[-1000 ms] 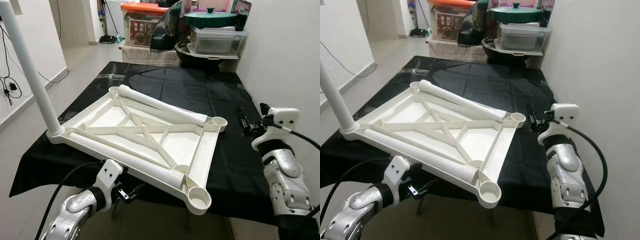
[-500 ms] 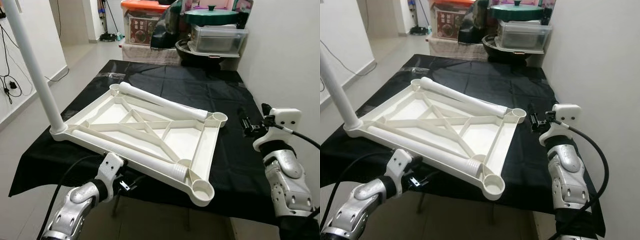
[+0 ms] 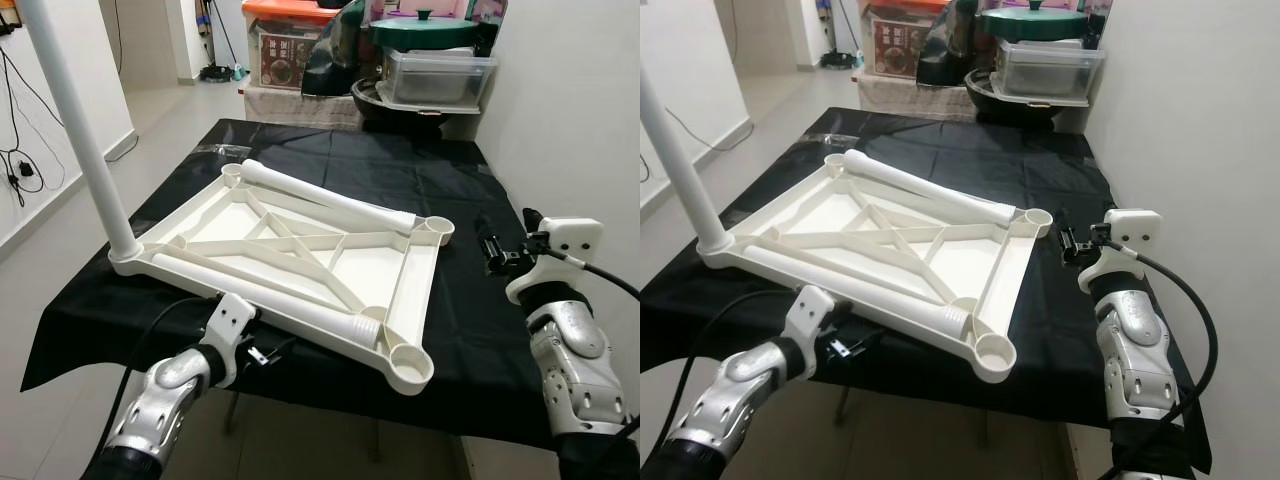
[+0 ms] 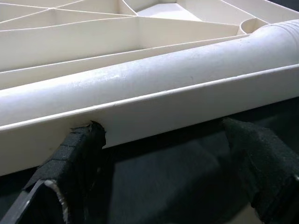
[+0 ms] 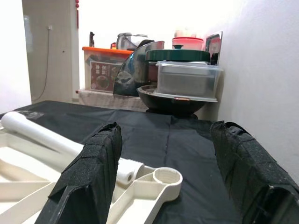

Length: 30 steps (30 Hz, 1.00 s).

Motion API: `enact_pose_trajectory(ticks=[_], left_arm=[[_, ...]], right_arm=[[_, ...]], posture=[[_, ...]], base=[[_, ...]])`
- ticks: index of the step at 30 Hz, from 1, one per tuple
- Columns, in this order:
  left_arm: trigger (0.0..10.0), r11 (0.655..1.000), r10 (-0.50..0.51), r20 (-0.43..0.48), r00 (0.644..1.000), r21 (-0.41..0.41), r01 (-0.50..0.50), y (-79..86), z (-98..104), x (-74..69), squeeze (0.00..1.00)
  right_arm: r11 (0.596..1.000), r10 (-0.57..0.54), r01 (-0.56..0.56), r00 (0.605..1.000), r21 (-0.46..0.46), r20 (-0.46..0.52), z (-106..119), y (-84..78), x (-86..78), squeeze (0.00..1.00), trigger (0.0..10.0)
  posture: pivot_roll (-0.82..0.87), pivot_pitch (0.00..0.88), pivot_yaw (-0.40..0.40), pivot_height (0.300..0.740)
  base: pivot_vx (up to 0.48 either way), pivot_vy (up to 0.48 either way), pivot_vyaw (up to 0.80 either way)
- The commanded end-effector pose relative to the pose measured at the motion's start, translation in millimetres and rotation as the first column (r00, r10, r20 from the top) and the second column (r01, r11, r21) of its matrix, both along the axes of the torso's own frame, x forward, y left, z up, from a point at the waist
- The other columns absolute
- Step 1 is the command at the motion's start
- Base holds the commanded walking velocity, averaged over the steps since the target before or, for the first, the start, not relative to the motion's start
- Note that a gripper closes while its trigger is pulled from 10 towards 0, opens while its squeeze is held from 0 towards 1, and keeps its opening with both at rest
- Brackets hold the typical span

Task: Building children table

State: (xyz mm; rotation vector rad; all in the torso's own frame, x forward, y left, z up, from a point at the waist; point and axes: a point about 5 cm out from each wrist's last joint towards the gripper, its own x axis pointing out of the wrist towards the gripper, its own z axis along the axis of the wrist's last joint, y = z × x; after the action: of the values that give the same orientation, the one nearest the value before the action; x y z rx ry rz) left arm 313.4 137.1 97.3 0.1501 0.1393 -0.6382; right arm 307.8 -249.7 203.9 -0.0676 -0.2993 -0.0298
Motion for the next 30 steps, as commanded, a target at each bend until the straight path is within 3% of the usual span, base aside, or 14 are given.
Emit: enact_pose_trajectory(ticks=[1, 12, 16, 24, 30], left_arm=[[10.0, 1.0, -0.001, 0.037, 0.999, -0.003, 0.002, -5.5, 6, 6.1, 0.0], [10.0, 1.0, 0.012, 0.049, 0.999, 0.006, -0.013, -6.8, 9, 20.0, 0.0], [10.0, 0.999, 0.031, 0.065, 0.997, 0.027, -0.033, 1.0, 13, 26.4, 0.0], [10.0, 0.997, 0.066, 0.072, 0.995, 0.043, -0.069, 9.5, 10, 27.8, 0.0], [10.0, 0.998, 0.055, 0.091, 0.994, 0.014, -0.056, 0.0, 9, 24.0, 0.0]], right_arm=[[1.0, -0.013, 0.013, 1.0, -0.009, -0.001, 2, -3.0, -1.7, 0.0, 10.0], [1.0, -0.009, 0.008, 1.0, -0.011, -0.005, 1, -1.5, -2.3, 0.0, 10.0], [1.0, -0.009, 0.009, 1.0, -0.012, -0.011, 0, -1.6, -3.6, 0.0, 10.0], [0.999, 0.03, -0.029, 0.999, 0.02, -0.025, -1, 3.3, -2.4, 0.0, 10.0], [0.993, 0.101, -0.097, 0.994, 0.07, -0.049, -4, 15.9, -2.6, 0.0, 10.0]], posture=[[0.1, 0.041, -0.094, 0.74], [0.09, 0.049, -0.093, 0.74], [0.09, 0.051, -0.093, 0.74], [0.09, 0.045, -0.098, 0.74], [0.1, 0.029, -0.097, 0.74]], base=[[0.0, 0.0, 0.0], [0.0, 0.0, 0.0], [0.0, 0.0, 0.0], [0.0, 0.0, 0.0], [0.0, 0.0, 0.0]])
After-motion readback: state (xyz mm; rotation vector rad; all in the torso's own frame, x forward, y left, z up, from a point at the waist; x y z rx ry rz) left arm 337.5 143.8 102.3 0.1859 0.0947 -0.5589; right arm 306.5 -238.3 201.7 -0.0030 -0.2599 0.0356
